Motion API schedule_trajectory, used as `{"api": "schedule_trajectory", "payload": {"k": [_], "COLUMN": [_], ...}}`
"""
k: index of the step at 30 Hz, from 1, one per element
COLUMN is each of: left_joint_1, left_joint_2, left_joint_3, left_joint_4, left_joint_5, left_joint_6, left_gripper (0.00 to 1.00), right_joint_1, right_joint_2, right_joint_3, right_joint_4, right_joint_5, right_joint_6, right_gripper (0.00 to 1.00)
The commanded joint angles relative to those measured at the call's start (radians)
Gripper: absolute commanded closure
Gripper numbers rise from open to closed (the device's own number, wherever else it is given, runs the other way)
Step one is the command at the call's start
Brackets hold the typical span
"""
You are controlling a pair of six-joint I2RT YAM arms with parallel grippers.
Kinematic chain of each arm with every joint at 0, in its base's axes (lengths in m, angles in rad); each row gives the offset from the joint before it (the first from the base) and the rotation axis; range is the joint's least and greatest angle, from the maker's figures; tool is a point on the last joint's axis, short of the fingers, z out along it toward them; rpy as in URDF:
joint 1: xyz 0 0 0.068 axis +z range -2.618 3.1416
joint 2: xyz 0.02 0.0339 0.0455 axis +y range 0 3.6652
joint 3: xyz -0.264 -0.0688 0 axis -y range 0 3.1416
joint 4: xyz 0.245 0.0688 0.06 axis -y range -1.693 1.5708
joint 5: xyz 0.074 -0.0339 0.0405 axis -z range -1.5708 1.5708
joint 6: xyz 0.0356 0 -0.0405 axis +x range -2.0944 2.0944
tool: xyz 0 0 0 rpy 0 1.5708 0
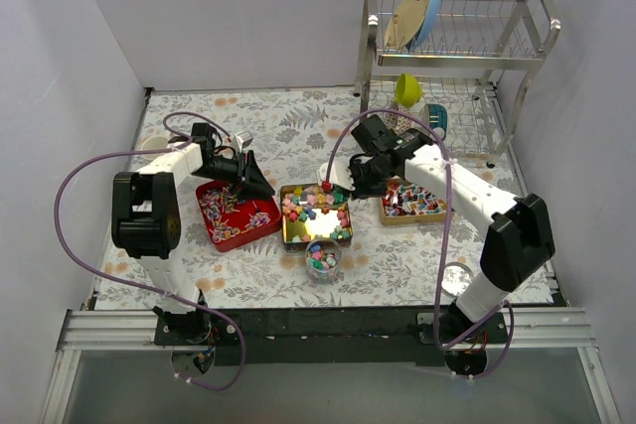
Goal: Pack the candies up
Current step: Place the fake candies in the packing bottle, then place the spatula at the center of the board.
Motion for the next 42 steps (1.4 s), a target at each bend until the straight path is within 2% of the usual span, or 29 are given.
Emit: {"api": "schedule_trajectory", "payload": {"k": [1,5,8,17,23,32,36,38,39,40,42], "left_joint_1": [0.002,0.005,0.008,0.013,0.016,0.017,0.017,0.017,0.017,0.017,0.017], "left_joint_2": [-0.09,-0.113,-0.122,-0.15,-0.184,-0.213,-0.222,-0.236,-0.245,-0.257,-0.306], "left_joint_3": [0.005,-0.004,-0.016,-0.015,-0.026,-0.049,-0.042,-0.046,-0.052,-0.058,-0.082], "left_joint_4": [0.031,0.042,0.051,0.062,0.068,0.085,0.083,0.086,0.092,0.101,0.153], "left_joint_5": [-0.054,-0.086,-0.108,-0.132,-0.137,-0.12,-0.111,-0.114,-0.115,-0.115,-0.105], "left_joint_6": [0.031,0.041,0.042,0.039,0.033,0.025,0.016,0.011,0.01,0.001,-0.016], "left_gripper": [0.65,0.64,0.64,0.64,0.63,0.62,0.62,0.61,0.61,0.61,0.61], "right_joint_1": [0.02,0.063,0.146,0.335,0.362,0.399,0.373,0.297,0.254,0.143,-0.001], "right_joint_2": [-0.092,-0.149,-0.184,-0.169,-0.082,-0.123,-0.203,-0.261,-0.279,-0.322,-0.365], "right_joint_3": [0.04,0.017,-0.004,-0.052,0.002,0.033,-0.003,-0.021,-0.029,-0.036,-0.067], "right_joint_4": [-0.183,-0.24,-0.269,-0.328,-0.392,-0.412,-0.412,-0.408,-0.408,-0.398,-0.359], "right_joint_5": [0.083,0.186,0.275,0.551,0.683,0.751,0.711,0.668,0.618,0.593,0.5], "right_joint_6": [-0.113,-0.16,-0.163,-0.063,0.006,0.003,0.069,0.147,0.171,0.199,0.243], "right_gripper": [0.99,0.99,0.99,0.99,0.99,0.99,0.99,0.99,0.99,0.99,0.99]}}
